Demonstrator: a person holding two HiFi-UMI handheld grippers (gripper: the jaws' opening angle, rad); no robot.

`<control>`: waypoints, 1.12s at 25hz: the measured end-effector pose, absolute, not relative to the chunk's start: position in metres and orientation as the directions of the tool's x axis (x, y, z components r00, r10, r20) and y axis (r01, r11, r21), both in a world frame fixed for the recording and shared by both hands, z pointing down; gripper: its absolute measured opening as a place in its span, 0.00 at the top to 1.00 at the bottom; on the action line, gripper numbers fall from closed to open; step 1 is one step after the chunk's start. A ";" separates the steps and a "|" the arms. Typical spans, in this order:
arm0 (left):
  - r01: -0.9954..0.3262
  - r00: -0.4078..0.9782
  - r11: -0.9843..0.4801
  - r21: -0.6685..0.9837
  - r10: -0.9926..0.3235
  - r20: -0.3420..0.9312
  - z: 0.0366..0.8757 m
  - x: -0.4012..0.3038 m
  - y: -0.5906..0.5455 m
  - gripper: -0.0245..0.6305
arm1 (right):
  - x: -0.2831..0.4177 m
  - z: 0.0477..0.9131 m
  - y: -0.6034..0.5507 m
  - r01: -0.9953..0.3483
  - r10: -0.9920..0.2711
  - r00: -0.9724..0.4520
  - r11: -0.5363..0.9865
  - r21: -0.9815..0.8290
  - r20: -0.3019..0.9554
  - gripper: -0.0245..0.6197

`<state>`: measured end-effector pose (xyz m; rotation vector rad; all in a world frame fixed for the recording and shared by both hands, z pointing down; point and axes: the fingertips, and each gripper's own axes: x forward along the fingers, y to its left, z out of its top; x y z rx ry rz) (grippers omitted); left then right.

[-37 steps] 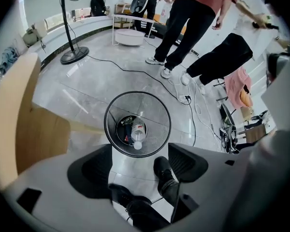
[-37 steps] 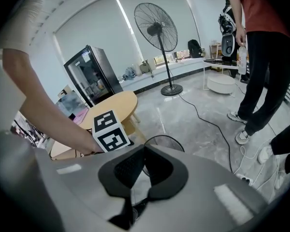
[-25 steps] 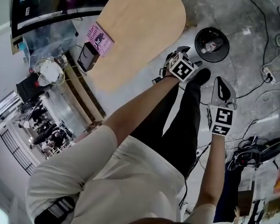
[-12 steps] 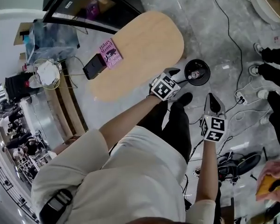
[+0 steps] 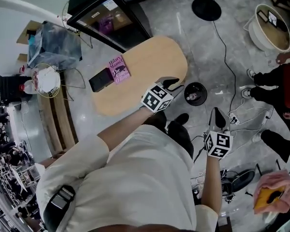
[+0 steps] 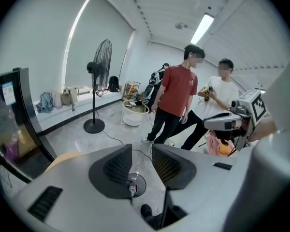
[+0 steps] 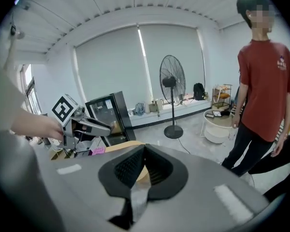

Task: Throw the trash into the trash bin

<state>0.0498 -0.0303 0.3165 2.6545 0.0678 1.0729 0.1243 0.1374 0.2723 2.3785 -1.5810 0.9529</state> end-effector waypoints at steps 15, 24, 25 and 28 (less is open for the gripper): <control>0.019 0.884 -0.973 0.231 0.124 0.451 0.147 0.024 -0.069 0.94 | 0.133 0.113 0.123 -0.869 -0.839 0.401 -0.475 -0.138 0.368 0.95; 0.113 0.927 -0.965 0.237 0.189 0.325 0.099 0.032 -0.072 0.95 | 0.139 0.070 0.120 -0.874 -0.854 0.435 -0.476 -0.092 0.285 0.95; 0.118 0.930 -0.965 0.235 0.190 0.314 0.094 0.034 -0.073 0.95 | 0.140 0.068 0.119 -0.876 -0.855 0.436 -0.475 -0.084 0.280 0.95; 0.129 0.936 -0.964 0.231 0.195 0.293 0.084 0.036 -0.078 0.95 | 0.138 0.061 0.118 -0.879 -0.857 0.441 -0.472 -0.063 0.267 0.95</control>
